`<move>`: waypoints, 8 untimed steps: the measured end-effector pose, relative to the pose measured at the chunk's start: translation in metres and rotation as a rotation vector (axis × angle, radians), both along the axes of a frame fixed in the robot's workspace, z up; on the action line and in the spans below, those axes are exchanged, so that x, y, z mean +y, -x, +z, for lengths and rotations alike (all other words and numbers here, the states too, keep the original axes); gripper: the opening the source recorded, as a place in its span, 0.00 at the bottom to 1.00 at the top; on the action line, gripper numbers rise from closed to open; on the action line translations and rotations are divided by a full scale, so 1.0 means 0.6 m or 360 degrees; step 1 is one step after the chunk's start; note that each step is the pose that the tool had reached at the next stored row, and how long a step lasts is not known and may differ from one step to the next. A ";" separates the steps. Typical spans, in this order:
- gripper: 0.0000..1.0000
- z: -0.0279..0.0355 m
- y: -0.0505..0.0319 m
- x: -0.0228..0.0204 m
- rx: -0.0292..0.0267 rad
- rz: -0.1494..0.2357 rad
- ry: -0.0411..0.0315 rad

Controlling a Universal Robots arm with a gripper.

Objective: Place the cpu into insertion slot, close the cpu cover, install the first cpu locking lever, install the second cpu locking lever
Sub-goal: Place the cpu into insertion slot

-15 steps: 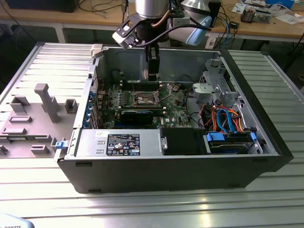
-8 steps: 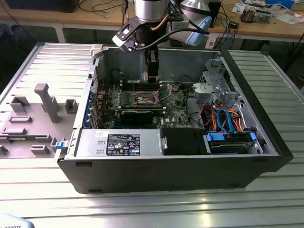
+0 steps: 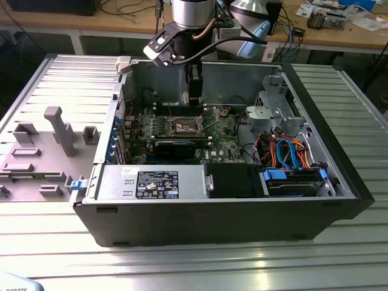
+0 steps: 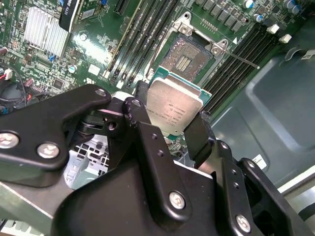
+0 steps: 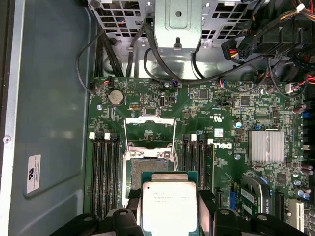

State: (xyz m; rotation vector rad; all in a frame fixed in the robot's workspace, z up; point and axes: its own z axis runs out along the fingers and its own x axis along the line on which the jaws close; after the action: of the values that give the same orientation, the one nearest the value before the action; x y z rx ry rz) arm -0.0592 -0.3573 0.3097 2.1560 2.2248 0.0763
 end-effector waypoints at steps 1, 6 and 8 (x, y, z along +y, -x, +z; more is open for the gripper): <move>0.54 0.000 0.000 0.0000 0.00000 0.0000 0.0000; 0.54 -0.002 0.000 0.0000 -0.00003 0.0000 0.0002; 0.54 -0.009 0.000 0.0000 -0.00002 0.0000 0.0002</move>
State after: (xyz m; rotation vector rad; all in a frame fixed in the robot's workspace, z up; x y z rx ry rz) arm -0.0592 -0.3573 0.3042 2.1553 2.2240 0.0749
